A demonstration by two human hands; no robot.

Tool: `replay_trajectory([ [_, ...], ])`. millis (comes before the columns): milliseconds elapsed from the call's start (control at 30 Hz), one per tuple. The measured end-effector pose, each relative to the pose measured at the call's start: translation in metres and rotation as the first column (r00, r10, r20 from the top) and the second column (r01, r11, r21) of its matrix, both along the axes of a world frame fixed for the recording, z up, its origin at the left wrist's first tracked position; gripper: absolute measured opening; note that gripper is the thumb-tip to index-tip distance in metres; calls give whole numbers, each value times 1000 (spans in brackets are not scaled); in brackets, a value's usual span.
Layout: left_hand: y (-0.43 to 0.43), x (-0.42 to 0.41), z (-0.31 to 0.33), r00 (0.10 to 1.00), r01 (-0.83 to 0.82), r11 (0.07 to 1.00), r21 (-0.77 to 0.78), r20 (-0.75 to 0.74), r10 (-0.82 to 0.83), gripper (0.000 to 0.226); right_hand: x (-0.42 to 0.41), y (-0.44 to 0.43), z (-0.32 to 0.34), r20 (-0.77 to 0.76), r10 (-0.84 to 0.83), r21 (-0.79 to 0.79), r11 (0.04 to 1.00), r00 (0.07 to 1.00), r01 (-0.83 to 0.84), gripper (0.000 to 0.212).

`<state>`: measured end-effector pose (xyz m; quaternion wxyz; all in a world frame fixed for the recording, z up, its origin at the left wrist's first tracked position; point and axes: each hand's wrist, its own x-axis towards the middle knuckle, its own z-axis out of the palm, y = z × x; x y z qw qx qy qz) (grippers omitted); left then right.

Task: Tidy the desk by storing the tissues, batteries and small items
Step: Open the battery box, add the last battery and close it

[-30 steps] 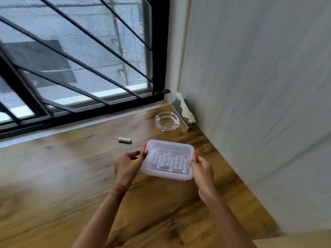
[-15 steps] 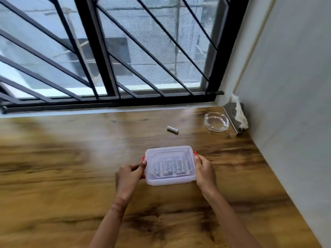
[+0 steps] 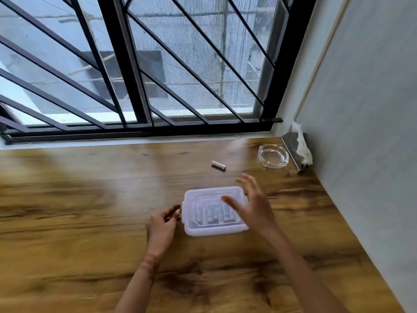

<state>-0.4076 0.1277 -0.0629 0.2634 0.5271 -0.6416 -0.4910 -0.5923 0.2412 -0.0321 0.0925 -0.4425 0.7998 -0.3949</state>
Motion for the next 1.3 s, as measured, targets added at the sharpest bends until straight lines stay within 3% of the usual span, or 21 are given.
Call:
replay_trajectory([
  [67, 2, -1, 3, 999, 33, 999, 4, -20, -32, 26, 0, -7, 6, -58, 255, 188, 952, 965, -240, 103],
  [133, 3, -2, 4, 998, 50, 999, 14, -45, -49, 28, 0, -12, 7, -69, 432, 376, 846, 899, -378, 117],
  [267, 3, -1, 4, 994, 85, 996, 27, -75, -83, 35, 1, -19, 13, -80, 519, 499, 760, 851, -417, 117],
  [433, 1, -1, 3, 993, 87, 996, 30, -77, -85, 32, -2, -20, 26, 23, 475, 449, 781, 879, -434, 112],
  [600, 0, -1, 13, 999, 37, 999, -36, 4, -37, 27, -14, -18, 49, 292, 304, 123, 928, 907, -351, 102],
  [667, -1, -4, 23, 1000, 7, 993, -120, 28, -3, 30, -17, -17, 54, 521, 301, -64, 947, 799, -315, 98],
  [767, -6, -11, 39, 998, 19, 986, -168, -51, -28, 33, -19, -21, 51, 771, 393, -305, 919, 501, -251, 96],
  [867, -11, -21, 52, 978, 103, 993, -57, -176, -112, 32, -15, -26, 44, 894, 441, -421, 886, 73, -194, 96],
  [933, -11, -26, 58, 937, 220, 973, 75, -295, -189, 27, -7, -37, 34, 899, 437, -437, 886, -40, -152, 77],
  [1000, -10, -28, 60, 903, 274, 947, 167, -385, -193, 18, 2, -51, 26, 914, 398, -389, 914, 75, -113, 45],
  [1033, -11, -27, 60, 900, 253, 948, 192, -407, -157, 14, 2, -58, 23, 918, 365, -357, 931, 154, -79, 40],
  [1100, -14, -22, 59, 896, 170, 956, 237, -441, -50, 10, -1, -64, 25, 917, 284, -284, 958, 279, -41, 48],
  [1133, -17, -18, 57, 892, 134, 958, 255, -452, -4, 9, -5, -65, 26, 891, 240, -244, 969, 385, -40, 49],
  [1233, -26, -5, 52, 882, 53, 956, 289, -463, 91, 8, -24, -71, 23, 601, 43, -116, 993, 798, 34, 25],
  [1300, -30, 3, 48, 877, 9, 954, 300, -461, 137, 9, -36, -80, 21, 332, -46, -20, 998, 942, 56, 23],
])
